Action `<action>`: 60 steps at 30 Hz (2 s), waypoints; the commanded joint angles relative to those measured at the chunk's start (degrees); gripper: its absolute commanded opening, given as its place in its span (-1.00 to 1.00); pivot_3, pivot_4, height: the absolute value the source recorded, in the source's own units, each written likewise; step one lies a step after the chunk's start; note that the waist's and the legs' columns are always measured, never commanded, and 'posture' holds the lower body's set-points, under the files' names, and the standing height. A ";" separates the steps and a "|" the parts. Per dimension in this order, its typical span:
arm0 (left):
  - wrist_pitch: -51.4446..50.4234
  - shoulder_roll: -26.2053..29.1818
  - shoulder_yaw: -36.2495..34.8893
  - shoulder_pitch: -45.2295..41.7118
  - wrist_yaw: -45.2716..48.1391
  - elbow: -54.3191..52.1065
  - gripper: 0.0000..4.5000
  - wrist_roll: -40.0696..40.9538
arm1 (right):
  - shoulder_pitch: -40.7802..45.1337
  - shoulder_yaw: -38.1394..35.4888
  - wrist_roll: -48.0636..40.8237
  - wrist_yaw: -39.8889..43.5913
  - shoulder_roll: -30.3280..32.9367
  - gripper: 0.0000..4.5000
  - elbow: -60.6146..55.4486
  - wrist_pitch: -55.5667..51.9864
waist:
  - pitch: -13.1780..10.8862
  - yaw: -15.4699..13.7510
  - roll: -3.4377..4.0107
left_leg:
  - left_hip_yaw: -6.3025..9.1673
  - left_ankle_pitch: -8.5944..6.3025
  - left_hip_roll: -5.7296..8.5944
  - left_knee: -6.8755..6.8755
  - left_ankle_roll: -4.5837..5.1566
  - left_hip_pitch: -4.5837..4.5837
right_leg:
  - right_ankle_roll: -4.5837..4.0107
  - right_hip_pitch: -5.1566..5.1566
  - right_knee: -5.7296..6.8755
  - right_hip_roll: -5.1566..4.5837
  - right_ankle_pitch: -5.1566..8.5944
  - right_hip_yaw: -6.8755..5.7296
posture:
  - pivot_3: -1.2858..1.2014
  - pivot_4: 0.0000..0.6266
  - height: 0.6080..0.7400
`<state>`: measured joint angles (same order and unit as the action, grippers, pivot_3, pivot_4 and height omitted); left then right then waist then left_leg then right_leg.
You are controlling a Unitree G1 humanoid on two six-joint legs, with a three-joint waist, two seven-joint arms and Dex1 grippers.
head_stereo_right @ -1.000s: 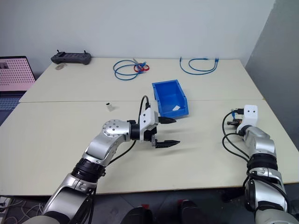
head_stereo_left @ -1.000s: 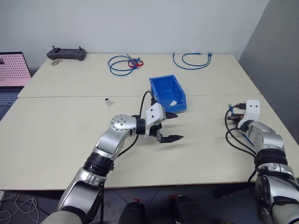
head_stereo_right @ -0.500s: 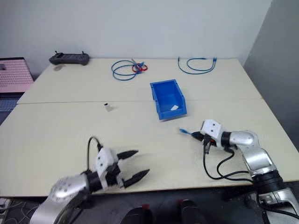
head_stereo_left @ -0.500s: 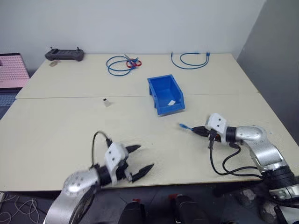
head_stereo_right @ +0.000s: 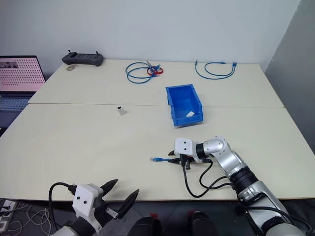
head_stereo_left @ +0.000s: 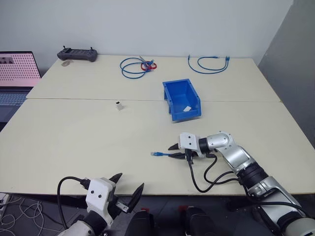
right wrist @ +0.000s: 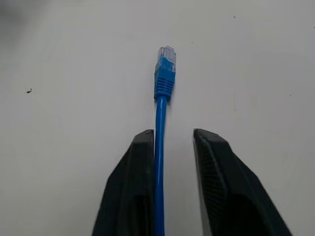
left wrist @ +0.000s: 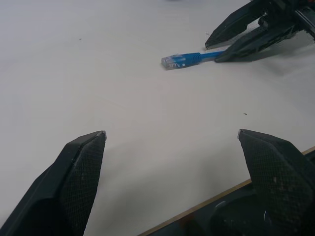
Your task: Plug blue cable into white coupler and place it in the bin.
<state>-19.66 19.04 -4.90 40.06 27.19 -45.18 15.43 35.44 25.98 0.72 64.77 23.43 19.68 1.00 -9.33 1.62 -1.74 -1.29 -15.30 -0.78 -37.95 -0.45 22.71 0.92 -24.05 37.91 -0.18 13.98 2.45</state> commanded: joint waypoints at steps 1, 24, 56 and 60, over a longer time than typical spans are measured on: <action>-0.60 3.76 -1.97 -3.80 2.53 -0.76 1.00 1.95 | -1.89 -1.88 -2.40 2.89 2.44 0.01 -5.30 -4.21 | 0.00 -0.10 0.00 | 0.03 0.00 0.00 0.00 0.00 0.00 | -0.02 0.00 0.01 0.00 0.01 -0.02 | 0.03 -0.52 1.00; 27.04 16.68 23.40 -74.06 54.24 78.39 1.00 -9.66 | -26.07 -28.66 -26.70 -11.47 17.61 0.66 -50.65 -46.83 | 0.01 -0.46 0.08 | 0.40 0.01 0.11 -0.05 -0.01 0.19 | -0.13 0.01 0.10 0.33 0.01 -0.29 | 0.03 -0.52 1.00; 8.98 8.70 15.35 -71.40 49.01 69.14 -0.89 -0.92 | -23.29 -29.59 -33.54 -17.85 15.34 0.68 -48.39 -50.74 | 0.30 0.17 0.26 | 0.47 0.01 0.04 -0.14 0.01 0.01 | 0.13 0.24 0.16 0.39 0.09 -0.23 | 0.03 -0.52 1.00; -20.16 5.24 9.07 -68.63 38.97 47.71 -0.89 15.19 | -21.42 -34.09 -45.67 -21.36 11.80 0.68 -48.71 -64.64 | 0.20 -0.14 0.13 | 0.69 0.01 0.07 -0.32 0.00 0.35 | 0.13 0.09 0.20 0.08 0.08 -0.41 | 0.03 -0.52 1.00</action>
<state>-28.87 24.46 8.64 -28.02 70.60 12.02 22.87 13.27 -4.22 -39.11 44.60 35.28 -27.05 -58.15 -9.14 1.48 -1.61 -0.54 -15.29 -0.68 -38.31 -0.44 23.12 0.92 -23.99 38.12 -0.16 13.98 1.99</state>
